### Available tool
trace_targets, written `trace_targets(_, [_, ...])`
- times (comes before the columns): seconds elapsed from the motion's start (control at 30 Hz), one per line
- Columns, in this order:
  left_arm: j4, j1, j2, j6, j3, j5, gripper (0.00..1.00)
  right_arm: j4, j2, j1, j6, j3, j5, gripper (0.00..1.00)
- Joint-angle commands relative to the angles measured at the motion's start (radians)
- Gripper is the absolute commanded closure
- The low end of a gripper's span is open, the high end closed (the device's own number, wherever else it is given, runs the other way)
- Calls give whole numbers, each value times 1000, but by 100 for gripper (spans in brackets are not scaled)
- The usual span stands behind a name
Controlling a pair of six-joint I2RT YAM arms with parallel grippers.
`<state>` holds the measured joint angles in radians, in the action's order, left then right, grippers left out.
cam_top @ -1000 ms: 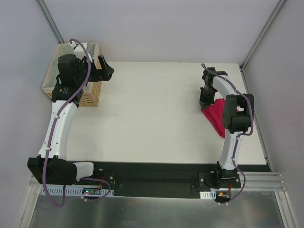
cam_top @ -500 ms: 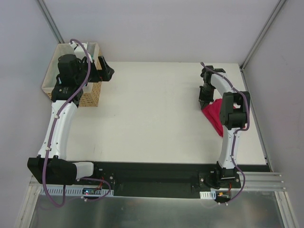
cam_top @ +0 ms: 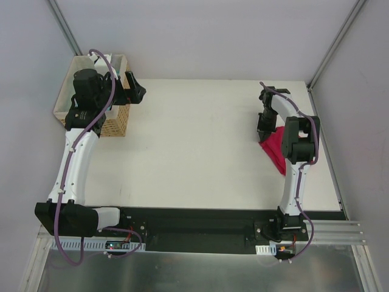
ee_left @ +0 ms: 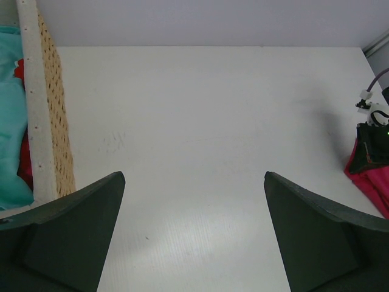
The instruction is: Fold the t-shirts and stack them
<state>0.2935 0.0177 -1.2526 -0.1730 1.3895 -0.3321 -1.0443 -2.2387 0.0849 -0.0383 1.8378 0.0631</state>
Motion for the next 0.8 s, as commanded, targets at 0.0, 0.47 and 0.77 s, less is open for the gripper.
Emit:
trace_targets(0.0, [7,-9,30,-13,54,-10,1,-63,-35,-28,-17,53,38,99])
trace_targets(0.47, [24,-9,8,-102,200,-104,1,-97,-176,-103,-40,250,21,99])
trace_targets(0.77, [24,-9,39,-123,161,-107,1,-57,-151,-151,-58,227,83,99])
